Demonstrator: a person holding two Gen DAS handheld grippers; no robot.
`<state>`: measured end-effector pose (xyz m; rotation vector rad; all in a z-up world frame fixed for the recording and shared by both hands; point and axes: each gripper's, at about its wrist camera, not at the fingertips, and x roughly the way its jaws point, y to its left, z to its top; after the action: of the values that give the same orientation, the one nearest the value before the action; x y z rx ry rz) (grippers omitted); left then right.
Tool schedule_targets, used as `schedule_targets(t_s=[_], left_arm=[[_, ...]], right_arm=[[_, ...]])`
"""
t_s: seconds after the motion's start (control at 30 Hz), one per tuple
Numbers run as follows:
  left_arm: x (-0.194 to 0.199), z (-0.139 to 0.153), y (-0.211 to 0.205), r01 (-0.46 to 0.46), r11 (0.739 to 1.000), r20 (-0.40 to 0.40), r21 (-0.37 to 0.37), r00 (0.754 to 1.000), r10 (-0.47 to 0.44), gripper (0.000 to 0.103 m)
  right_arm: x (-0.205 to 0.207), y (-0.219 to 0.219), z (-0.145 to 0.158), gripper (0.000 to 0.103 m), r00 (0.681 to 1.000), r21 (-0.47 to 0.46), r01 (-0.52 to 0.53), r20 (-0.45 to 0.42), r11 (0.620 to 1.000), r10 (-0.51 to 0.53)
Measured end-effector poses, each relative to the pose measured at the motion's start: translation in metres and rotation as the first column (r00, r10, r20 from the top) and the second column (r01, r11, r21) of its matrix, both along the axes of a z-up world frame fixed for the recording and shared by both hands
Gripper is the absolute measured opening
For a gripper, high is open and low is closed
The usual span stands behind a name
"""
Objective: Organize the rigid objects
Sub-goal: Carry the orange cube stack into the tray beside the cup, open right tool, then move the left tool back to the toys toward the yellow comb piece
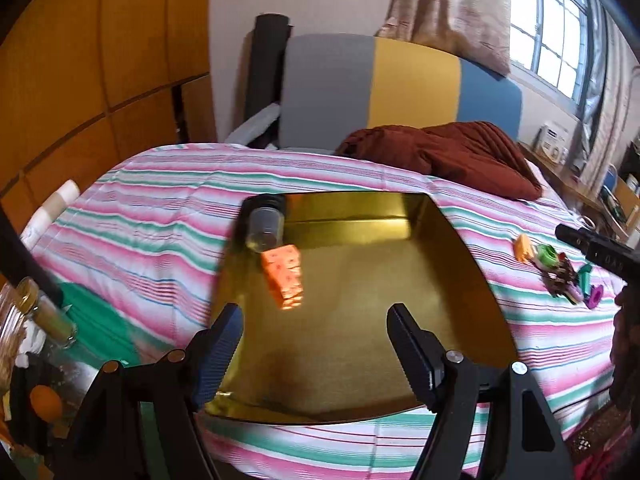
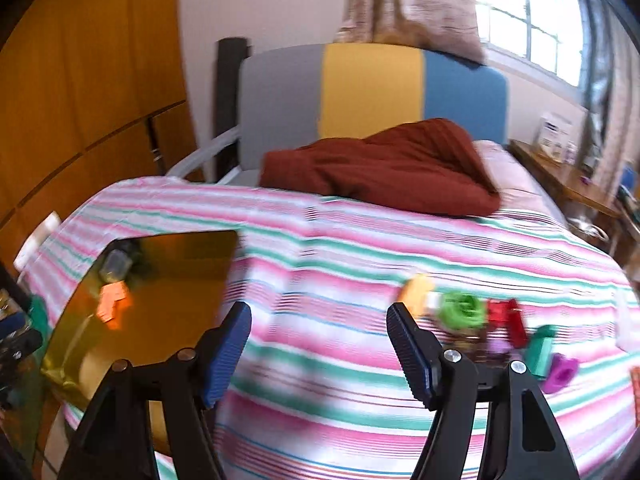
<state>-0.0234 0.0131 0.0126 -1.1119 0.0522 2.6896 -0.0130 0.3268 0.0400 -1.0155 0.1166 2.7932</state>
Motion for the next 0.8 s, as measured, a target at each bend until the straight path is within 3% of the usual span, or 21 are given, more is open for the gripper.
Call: schedule_targets(t_s=[0.17,0.37,0.6,0.63,0.7,0.8], left_arm=[[0.002,0.000,0.026,0.065,0.998,0.007,-0.002,0.998,-0.065,0.076],[0.004,0.003,0.056,0.137,0.991,0.006,-0.014,0.991,-0.137,0.076],[0.003,0.002,0.094,0.219,0.975,0.040,-0.023,0.975,-0.218,0.076],[0.002,0.001,0.101,0.238,0.971,0.051,-0.021,0.970,-0.237,0.076],[0.002,0.000,0.111,0.265,0.964,0.067,-0.012,0.962,-0.263,0.076],[0.002,-0.001,0.129,0.307,0.952,0.083,0.010,0.948,-0.306,0.076]], right_arm=[[0.019,0.053,0.011,0.077,0.993,0.017,0.113,-0.037,0.993,-0.113],[0.041,0.124,0.012,0.079,0.955,0.018,0.287,-0.080,0.958,-0.285],[0.074,0.197,-0.017,0.079,0.854,-0.120,0.503,-0.087,0.856,-0.513],[0.077,0.206,-0.022,0.079,0.838,-0.148,0.532,-0.052,0.834,-0.543],[0.088,0.220,-0.026,0.079,0.816,-0.271,0.546,-0.042,0.793,-0.576],[0.095,0.228,-0.028,0.079,0.786,-0.297,0.583,-0.028,0.756,-0.617]])
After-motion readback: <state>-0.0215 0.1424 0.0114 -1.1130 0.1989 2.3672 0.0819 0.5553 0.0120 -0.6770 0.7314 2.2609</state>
